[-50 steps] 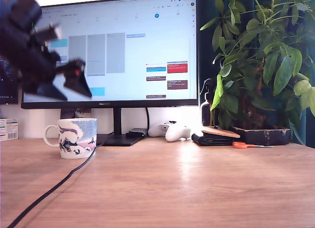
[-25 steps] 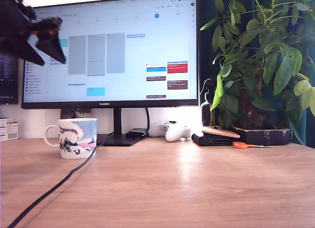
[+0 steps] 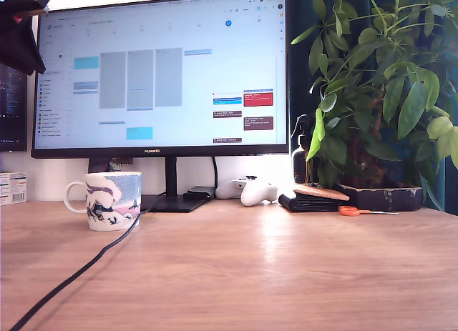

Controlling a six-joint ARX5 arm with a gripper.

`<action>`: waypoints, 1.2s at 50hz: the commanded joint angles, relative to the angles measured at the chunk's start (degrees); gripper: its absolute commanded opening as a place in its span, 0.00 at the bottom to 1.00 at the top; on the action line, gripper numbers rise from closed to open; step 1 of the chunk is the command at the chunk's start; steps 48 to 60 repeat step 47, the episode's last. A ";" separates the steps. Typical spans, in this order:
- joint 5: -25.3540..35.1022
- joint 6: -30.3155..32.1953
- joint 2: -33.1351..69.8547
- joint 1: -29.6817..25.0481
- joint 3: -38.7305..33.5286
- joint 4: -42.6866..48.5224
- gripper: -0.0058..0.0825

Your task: Pick the grey coffee capsule and place it inside the blue coffee cup

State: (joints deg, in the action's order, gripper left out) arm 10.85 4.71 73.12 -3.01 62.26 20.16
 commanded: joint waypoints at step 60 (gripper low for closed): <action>0.68 -0.33 -11.98 -0.11 -6.01 -2.64 0.04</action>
